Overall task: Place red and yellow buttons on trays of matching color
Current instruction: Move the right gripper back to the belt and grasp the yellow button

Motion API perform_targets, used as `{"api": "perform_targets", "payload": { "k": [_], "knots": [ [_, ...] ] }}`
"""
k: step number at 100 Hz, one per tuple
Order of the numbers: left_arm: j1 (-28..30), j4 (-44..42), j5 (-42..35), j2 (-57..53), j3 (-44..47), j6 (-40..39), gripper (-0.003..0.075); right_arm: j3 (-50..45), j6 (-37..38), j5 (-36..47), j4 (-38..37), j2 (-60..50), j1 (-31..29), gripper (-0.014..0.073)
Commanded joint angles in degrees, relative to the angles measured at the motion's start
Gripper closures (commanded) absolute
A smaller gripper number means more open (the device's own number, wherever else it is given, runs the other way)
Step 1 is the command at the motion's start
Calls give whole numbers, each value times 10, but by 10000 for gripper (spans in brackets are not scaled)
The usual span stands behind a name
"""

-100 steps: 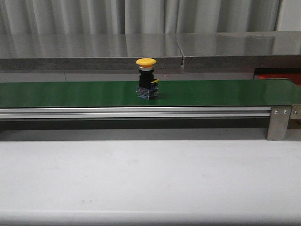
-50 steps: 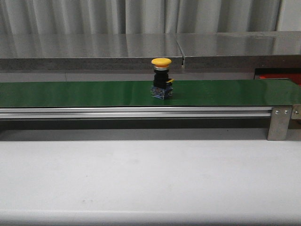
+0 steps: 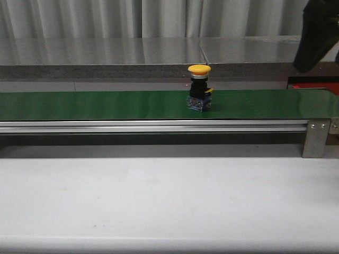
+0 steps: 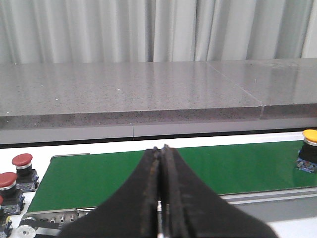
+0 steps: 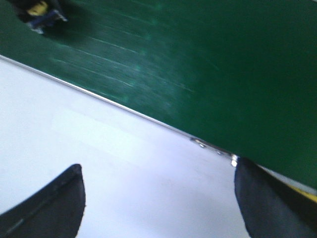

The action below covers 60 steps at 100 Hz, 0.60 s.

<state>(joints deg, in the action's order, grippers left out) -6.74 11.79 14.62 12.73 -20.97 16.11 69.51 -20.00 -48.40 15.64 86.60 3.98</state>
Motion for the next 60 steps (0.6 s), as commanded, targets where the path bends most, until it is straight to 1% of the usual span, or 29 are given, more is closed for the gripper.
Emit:
{"api": "perform_targets", "payload": {
  "k": [1,27,47,60],
  "knots": [
    [-3,8,-46,5,-14,-1,739,14,-12,53,14,-12,26,-20],
    [-3,8,-46,5,-14,-1,739,64,-17,56,24,47,71,-20],
    [-3,8,-46,5,-14,-1,739,139,-44,35,66,107,76,-20],
    [-3,8,-46,5,-14,-1,739,183,-46,28,71,143,76,-20]
  ]
}}
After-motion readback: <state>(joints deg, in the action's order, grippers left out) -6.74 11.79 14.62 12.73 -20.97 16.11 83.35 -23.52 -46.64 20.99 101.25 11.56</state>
